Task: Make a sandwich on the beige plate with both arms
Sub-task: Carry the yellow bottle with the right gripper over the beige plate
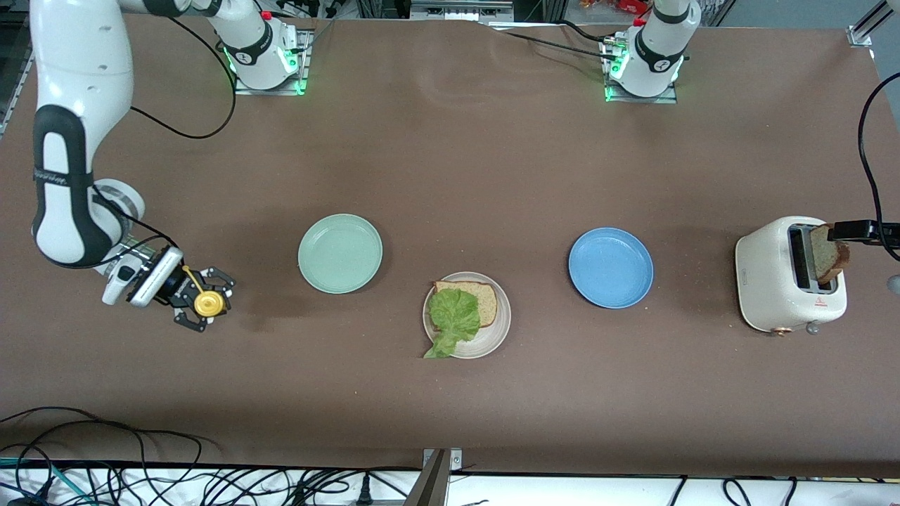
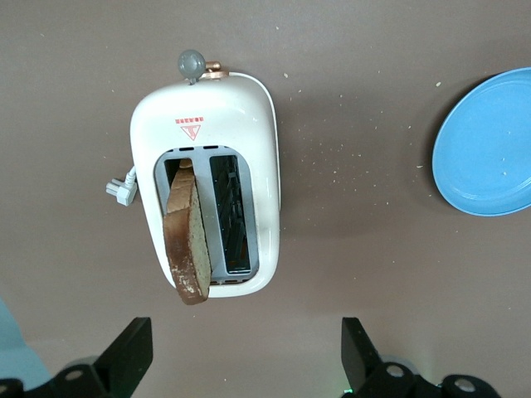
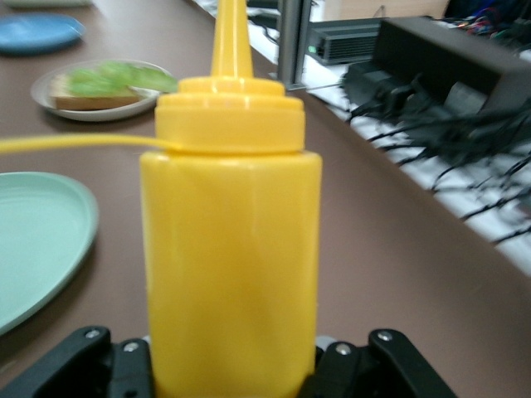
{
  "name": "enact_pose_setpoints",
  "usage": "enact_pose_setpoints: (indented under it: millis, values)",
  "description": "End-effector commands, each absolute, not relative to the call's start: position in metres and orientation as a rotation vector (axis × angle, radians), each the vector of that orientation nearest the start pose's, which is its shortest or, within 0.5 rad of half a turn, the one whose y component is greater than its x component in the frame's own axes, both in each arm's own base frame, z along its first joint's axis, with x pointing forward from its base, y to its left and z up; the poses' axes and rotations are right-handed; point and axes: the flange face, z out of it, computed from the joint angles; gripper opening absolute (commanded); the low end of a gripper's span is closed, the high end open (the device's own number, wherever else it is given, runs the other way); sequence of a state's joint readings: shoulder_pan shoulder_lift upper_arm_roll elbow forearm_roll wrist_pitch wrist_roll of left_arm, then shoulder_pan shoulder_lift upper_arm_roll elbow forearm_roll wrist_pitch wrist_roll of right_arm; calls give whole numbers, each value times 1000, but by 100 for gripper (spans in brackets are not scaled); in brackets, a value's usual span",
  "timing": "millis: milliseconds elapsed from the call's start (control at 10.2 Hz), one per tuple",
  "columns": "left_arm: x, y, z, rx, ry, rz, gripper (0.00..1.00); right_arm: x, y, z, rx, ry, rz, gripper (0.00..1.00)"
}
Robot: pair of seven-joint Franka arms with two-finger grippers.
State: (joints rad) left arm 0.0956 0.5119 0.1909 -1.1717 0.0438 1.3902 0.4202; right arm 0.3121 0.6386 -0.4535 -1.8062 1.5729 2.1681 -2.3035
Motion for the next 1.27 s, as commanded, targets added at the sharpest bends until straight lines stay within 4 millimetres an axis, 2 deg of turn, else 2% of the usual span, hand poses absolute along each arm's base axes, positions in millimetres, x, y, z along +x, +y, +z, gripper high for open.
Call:
enact_pose_setpoints:
  millis: [0,195,391,684,879,977,1172]
  values:
    - [645,164,489,-3038,231,493,100,675,25,263,-2267,-1381,-1118,0]
    - [645,164,489,-3038,231,493,100,689,79,286,-2375,-1344,-956,0]
    - [645,163,489,-3038,233,493,100,690,141,305,-2526,-1323,-853,0]
    - [645,163,490,-3038,233,491,100,679,230,296,-2701,-1352,-725,0]
    - [645,163,489,-3038,233,493,100,667,288,287,-2785,-1473,-664,0]
    - [645,163,489,-3039,234,493,100,662,306,285,-2836,-1535,-641,0]
    - [645,163,489,-3039,234,493,100,642,352,264,-2910,-1640,-507,0]
